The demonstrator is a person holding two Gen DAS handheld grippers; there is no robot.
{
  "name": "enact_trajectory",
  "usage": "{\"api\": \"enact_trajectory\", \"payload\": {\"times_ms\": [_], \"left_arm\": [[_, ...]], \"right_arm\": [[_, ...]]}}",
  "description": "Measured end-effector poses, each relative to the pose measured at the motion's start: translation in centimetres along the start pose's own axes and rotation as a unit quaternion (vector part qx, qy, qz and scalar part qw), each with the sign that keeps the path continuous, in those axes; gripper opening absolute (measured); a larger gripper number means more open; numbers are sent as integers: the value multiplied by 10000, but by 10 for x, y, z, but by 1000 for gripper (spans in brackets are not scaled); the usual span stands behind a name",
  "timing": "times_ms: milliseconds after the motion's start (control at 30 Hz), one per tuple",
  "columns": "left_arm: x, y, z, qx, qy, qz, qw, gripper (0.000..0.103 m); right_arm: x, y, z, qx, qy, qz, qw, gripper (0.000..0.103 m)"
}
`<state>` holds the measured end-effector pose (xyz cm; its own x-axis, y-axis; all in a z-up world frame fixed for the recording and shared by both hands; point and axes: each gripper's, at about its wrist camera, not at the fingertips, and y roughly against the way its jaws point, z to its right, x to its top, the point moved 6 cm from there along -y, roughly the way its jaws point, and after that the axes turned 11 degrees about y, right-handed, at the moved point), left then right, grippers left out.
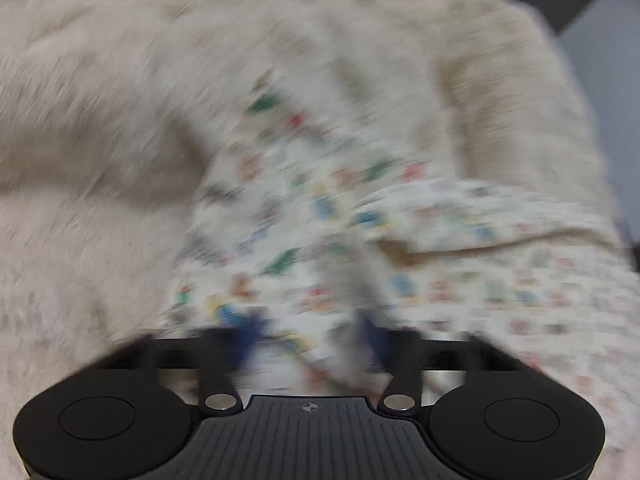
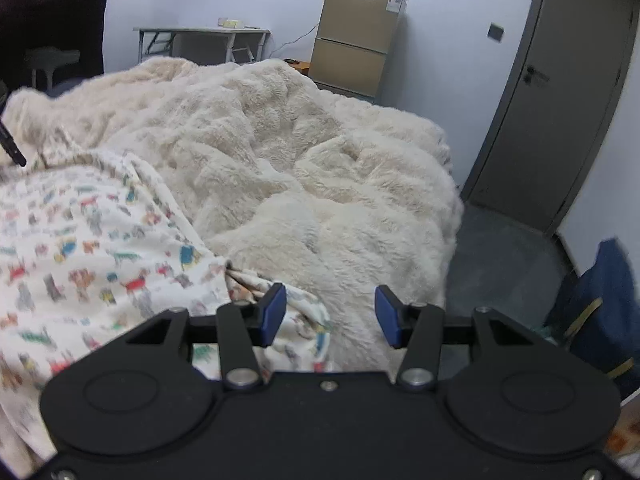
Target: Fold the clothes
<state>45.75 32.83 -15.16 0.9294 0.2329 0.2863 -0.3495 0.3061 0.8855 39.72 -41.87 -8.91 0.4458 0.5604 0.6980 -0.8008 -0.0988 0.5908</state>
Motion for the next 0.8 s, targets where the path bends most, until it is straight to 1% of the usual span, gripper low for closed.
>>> {"api": "enact_trajectory", "payload": {"times_ms": [33, 100, 167, 200, 233, 267, 300, 333, 367, 400, 433, 467, 500, 533, 567, 600, 633, 667, 700, 767, 800], "left_arm": [[1, -3, -1, 86, -42, 25, 10000, 9], [10, 11, 6, -25, -284, 212, 9994, 8], [26, 31, 19, -4, -733, 516, 9960, 8], [35, 41, 27, 109, -998, 695, 9925, 7], [46, 51, 34, 272, -1249, 909, 9876, 7], [58, 57, 40, 634, -1441, 1241, 9797, 9], [71, 61, 44, 1083, -1548, 1542, 9698, 15], [77, 60, 46, 1302, -1529, 1615, 9662, 18], [79, 56, 47, 1239, -1436, 1490, 9705, 18], [81, 53, 48, 1175, -1343, 1364, 9744, 21], [82, 49, 47, 1127, -1244, 1255, 9778, 30], [81, 46, 43, 1166, -1130, 1219, 9792, 39], [78, 45, 37, 1301, -1038, 1242, 9782, 57], [75, 44, 31, 1435, -946, 1264, 9770, 60], [73, 43, 25, 1569, -854, 1285, 9755, 60], [70, 41, 19, 1703, -761, 1306, 9737, 63], [64, 42, 13, 1694, -589, 1311, 9750, 71], [51, 50, 6, 1313, -229, 1279, 9828, 76], [44, 55, 3, 1181, -64, 1307, 9843, 84], [20, 69, -7, 803, 433, 1420, 9857, 87], [8, 73, -11, 598, 674, 1456, 9852, 90]], "right_arm": [[-3, 2, 0, -61, 59, -26, 10000, 47], [-11, 6, 0, -117, 68, -84, 9999, 46], [-17, 7, -1, -131, 53, -140, 9998, 46], [-18, 7, -1, -125, 46, -157, 9998, 46], [-19, 6, -1, -114, 25, -174, 9998, 46], [-20, 4, -2, -100, -7, -191, 9998, 46], [-18, 2, -3, -85, -34, -181, 9998, 46], [-15, 1, -4, -70, -56, -151, 9998, 46], [-13, 0, -5, -53, -65, -118, 9999, 46], [-12, 1, -7, -33, -65, -82, 9999, 46], [-11, 2, -9, -14, -65, -46, 10000, 46], [-9, 2, -10, 6, -65, -10, 10000, 46], [-8, 3, -12, 25, -65, 25, 10000, 46], [-8, 4, -13, 38, -42, 25, 10000, 46], [-8, 4, -15, 46, -2, -3, 10000, 46], [-9, 5, -16, 42, 25, -26, 10000, 46], [-9, 7, -16, 28, 41, -44, 10000, 46], [-10, 9, -16, 14, 57, -62, 10000, 47], [-11, 13, -15, -5, -15, -70, 10000, 49], [-16, 24, -11, -36, -335, -89, 9994, 57], [-20, 29, -8, -38, -526, -98, 9986, 63]]}}
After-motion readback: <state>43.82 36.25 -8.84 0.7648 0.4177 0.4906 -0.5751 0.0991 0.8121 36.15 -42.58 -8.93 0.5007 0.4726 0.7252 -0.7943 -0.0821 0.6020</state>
